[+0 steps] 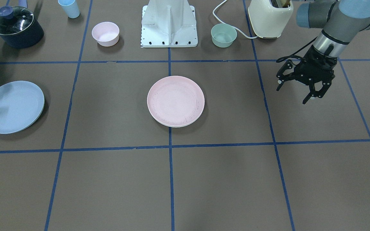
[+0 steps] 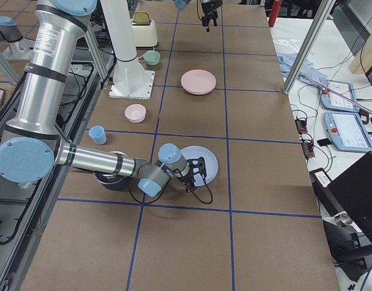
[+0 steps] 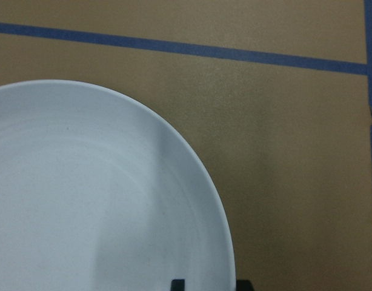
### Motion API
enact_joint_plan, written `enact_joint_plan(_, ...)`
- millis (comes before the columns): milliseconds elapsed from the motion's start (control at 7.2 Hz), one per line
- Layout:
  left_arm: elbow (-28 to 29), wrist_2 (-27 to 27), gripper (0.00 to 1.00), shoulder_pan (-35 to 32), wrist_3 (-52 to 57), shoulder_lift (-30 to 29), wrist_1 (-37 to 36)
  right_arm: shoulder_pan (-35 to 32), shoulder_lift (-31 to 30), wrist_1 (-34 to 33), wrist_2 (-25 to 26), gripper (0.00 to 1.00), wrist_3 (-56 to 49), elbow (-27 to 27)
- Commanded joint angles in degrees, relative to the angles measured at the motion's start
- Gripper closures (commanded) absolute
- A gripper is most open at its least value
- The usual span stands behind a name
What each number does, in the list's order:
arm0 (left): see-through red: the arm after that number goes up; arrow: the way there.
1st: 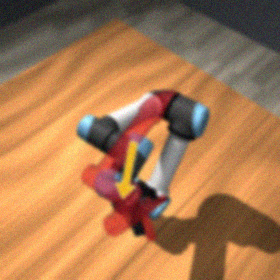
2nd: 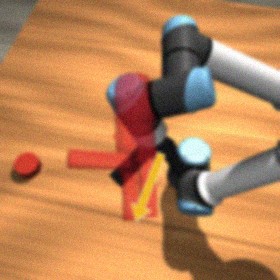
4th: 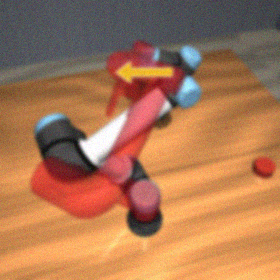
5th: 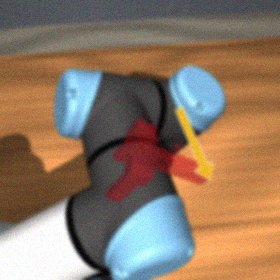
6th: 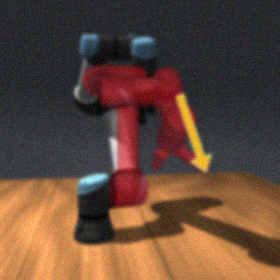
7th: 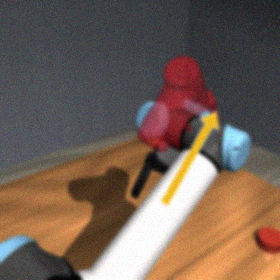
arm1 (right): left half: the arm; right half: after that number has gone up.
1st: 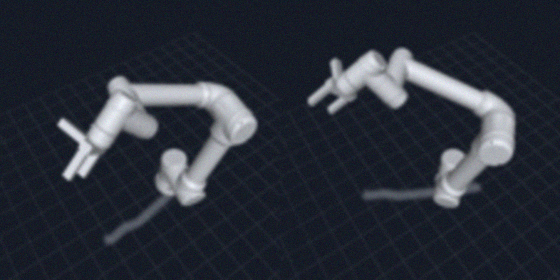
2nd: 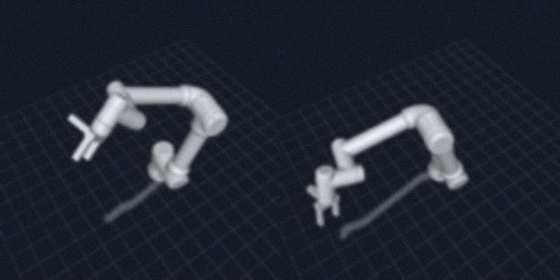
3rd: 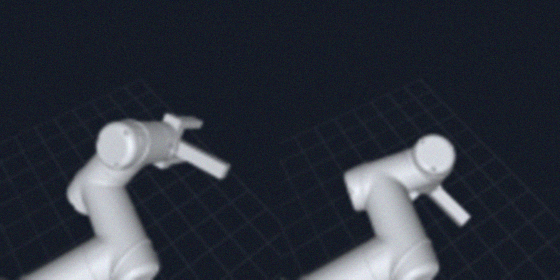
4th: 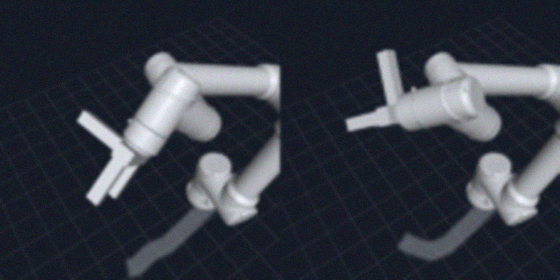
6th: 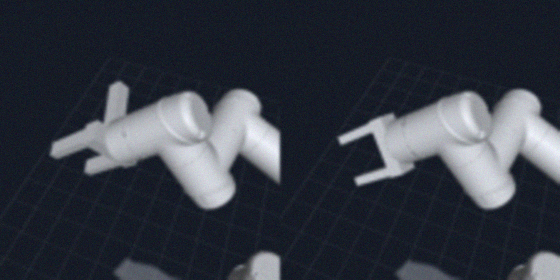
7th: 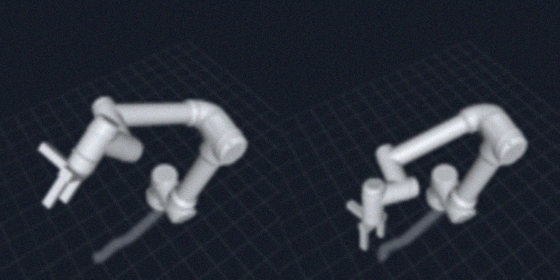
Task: Stack three plates with pink and blue
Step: 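Move the right gripper to the rim of the light blue plate and grasp it, then lift the light blue plate with the right gripper and lower it onto the pink plate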
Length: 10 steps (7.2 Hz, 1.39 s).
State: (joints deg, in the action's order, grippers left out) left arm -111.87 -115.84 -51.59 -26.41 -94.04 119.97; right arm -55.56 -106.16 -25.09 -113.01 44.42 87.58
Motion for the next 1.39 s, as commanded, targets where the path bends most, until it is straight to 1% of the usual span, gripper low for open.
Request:
enact_joint_plan(0,0.0,0.0,0.0,0.0,-0.9,0.0,0.0,-0.2,0.5,0.0,-0.2,1.0,0.1,2.0)
enact_joint_plan(139,0.0,0.0,0.0,0.0,-1.0,0.0,0.0,-0.2,0.5,0.0,0.2,1.0,0.1,2.0)
enact_joint_plan(278,0.0,0.0,0.0,0.1,-2.0,0.0,0.0,-0.2,0.5,-0.1,-0.1,1.0,0.1,3.5)
enact_joint_plan(417,0.1,0.0,0.0,0.1,-2.0,0.0,0.0,-0.3,0.5,-1.0,-0.2,1.0,0.2,6.2)
enact_joint_plan(556,0.0,0.0,0.0,0.1,-2.1,0.0,0.0,-1.3,1.6,-2.8,-1.3,1.0,1.1,8.4)
enact_joint_plan(694,-0.1,0.0,0.0,0.1,-2.1,0.0,0.0,-1.4,3.7,-6.9,-2.4,1.0,3.3,12.2)
enact_joint_plan(833,-0.1,0.0,0.0,0.1,-2.1,-0.1,0.0,-1.3,6.0,-10.5,-2.4,1.0,8.7,16.7)
enact_joint_plan(972,-0.2,0.0,0.0,0.1,-2.1,-0.1,0.0,0.2,9.6,-14.7,-2.7,1.0,15.3,20.2)
enact_joint_plan(1111,-0.2,0.0,0.0,0.1,-2.2,-0.1,0.0,4.0,13.3,-15.3,-1.9,1.0,18.0,20.7)
enact_joint_plan(1250,-0.4,0.0,0.0,0.2,-3.1,-0.2,0.0,6.2,16.7,-16.2,-1.7,1.0,21.7,21.7)
